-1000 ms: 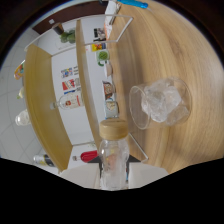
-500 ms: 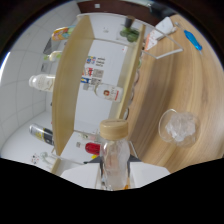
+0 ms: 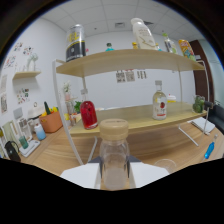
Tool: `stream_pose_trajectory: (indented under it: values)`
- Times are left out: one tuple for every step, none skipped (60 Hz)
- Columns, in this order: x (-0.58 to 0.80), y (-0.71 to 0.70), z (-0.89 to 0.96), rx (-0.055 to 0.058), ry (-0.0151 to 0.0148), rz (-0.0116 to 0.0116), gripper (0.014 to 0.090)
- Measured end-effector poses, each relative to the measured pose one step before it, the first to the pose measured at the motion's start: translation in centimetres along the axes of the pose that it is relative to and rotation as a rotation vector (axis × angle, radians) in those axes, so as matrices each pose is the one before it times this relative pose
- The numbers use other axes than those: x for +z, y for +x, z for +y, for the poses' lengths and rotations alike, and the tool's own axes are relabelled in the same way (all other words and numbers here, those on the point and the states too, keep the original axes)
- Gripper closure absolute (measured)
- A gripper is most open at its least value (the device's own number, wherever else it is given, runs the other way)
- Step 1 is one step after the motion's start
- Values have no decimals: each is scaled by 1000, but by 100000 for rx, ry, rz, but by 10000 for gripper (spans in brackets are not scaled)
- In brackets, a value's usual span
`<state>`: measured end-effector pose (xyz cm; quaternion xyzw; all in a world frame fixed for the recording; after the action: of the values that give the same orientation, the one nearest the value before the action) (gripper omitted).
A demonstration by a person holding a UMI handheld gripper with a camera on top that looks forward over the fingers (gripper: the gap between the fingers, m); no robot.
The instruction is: Make me a cup of Mount Fuji.
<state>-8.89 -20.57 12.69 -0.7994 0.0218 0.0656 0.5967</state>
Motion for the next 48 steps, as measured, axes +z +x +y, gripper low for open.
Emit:
stream_pose_trajectory:
  values:
    - [173, -22, 416, -904, -1014, 268, 671]
    - [225, 93, 423, -1261, -740, 459, 672]
    - [176, 48, 400, -1282, -968, 377, 672]
    - [157, 34, 351, -1373, -884, 372, 672]
    - [146, 22, 310, -1312, -628, 341, 672]
    - [154, -11, 250, -1103, -409, 296, 673]
    - [140, -37, 245, -994, -419, 177, 673]
    - [147, -80, 250, -906, -502, 4, 673]
    - [148, -150, 221, -698, -483, -74, 673]
    - [117, -36, 214, -604, -409, -84, 670]
    - [117, -1, 181, -454, -302, 168, 672]
    - [97, -13, 197, -380, -459, 236, 672]
    - [117, -51, 219, -423, -509, 43, 673]
    - [110, -119, 213, -233, -665, -253, 673]
    - [114, -86, 200, -53, -551, -226, 673]
    - [99, -18, 153, -36, -398, 9, 673]
    - [126, 33, 154, -195, -384, 290, 673]
    - [120, 41, 218, -368, -670, 261, 673]
    - [148, -36, 277, -452, -1015, -55, 673]
    - [133, -74, 303, -307, -1194, -194, 670]
    - [105, -52, 212, -92, -962, -129, 667]
    - [79, -31, 136, 62, -606, -47, 669]
    - [64, -24, 112, -9, -231, -10, 668]
    - [60, -61, 124, 81, -409, -236, 668]
    - [89, -83, 148, 40, -576, -336, 663]
    - [-47, -40, 212, 41, -694, -155, 664]
    - [96, -29, 86, 13, -464, -153, 664]
    - [-119, 86, 8, 45, 109, 213, 660]
    - [-46, 18, -62, 59, 514, 69, 661]
    - [-56, -34, 71, -42, 14, -73, 658]
    - [-59, -50, 0, -102, 302, -140, 656]
    - [-55, -39, 38, -228, 17, -80, 654]
    - [-101, -19, 22, -198, 271, -10, 649]
    - [-81, -28, 34, -220, 225, 14, 648]
    - [-104, -42, 43, -170, 217, -71, 646]
    - [-17, -30, -2, -343, 61, -176, 644]
    - [-105, -25, 61, -248, 102, -154, 643]
    - [-105, -2, 26, -100, 148, 2, 640]
    - [-121, 12, 46, 45, 122, 129, 637]
    - [-120, 23, 40, 106, 129, 140, 636]
    - [-137, 12, 48, 75, 110, 161, 634]
    - [-133, 18, 69, 53, 91, 201, 634]
    - [-148, 17, 58, 76, 79, 169, 635]
    - [-164, 18, 61, 82, 140, 199, 632]
    - [-131, -5, 53, 164, 71, 249, 631]
    - [-98, 19, 39, 152, 38, -19, 629]
    - [-110, 13, 61, 48, 111, 105, 627]
    - [-87, 1, 80, 34, -1, 102, 625]
